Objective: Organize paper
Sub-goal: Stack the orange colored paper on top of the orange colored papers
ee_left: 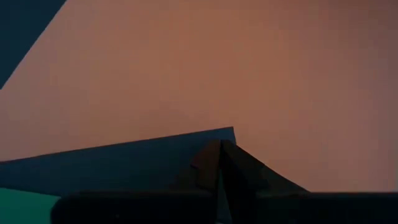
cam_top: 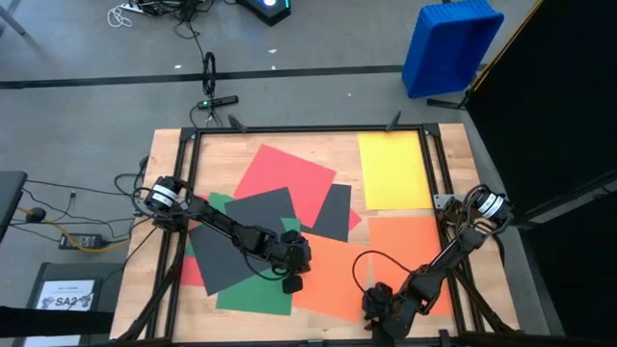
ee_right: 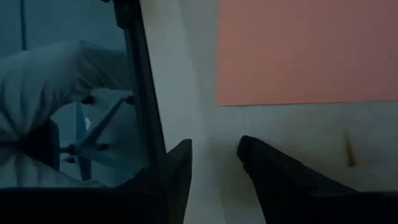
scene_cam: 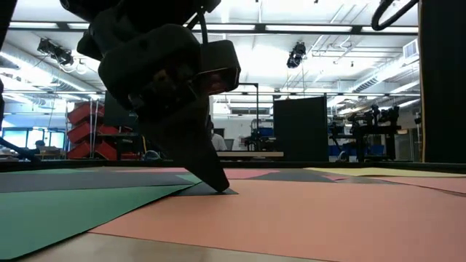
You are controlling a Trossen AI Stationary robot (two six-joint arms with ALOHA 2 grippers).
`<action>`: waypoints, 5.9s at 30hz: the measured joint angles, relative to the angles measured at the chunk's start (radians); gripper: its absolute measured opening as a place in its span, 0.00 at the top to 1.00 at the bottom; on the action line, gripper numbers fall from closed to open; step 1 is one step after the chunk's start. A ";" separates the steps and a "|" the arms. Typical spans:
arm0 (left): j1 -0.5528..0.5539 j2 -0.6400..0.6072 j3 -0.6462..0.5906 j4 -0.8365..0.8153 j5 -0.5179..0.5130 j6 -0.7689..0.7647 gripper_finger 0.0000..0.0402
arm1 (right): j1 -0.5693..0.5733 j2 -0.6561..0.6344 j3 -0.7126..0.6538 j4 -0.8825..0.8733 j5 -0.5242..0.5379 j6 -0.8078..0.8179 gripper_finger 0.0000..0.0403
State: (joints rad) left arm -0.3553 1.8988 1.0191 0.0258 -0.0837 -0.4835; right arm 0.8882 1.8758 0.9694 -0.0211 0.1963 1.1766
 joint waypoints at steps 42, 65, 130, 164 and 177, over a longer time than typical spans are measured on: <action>-0.019 -0.002 0.002 -0.043 0.000 -0.015 1.00 | -0.114 -0.003 -0.001 -0.037 0.080 0.353 0.64; -0.058 -0.092 0.000 -0.058 -0.061 0.059 1.00 | -0.157 0.000 -0.001 -0.045 0.091 0.405 0.63; -0.153 0.105 0.167 -0.139 -0.016 0.111 1.00 | -0.151 0.005 -0.003 0.095 0.453 0.172 0.49; -0.153 0.105 0.166 -0.136 -0.015 0.087 1.00 | -0.231 0.004 -0.309 0.753 0.358 0.027 0.59; -0.153 0.105 0.166 -0.132 -0.014 0.086 1.00 | -0.224 -0.007 -0.307 0.709 0.371 0.118 0.67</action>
State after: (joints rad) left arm -0.5083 2.0037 1.1854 -0.1064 -0.0982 -0.3977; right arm 0.6645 1.8685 0.6628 0.6878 0.5669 1.2943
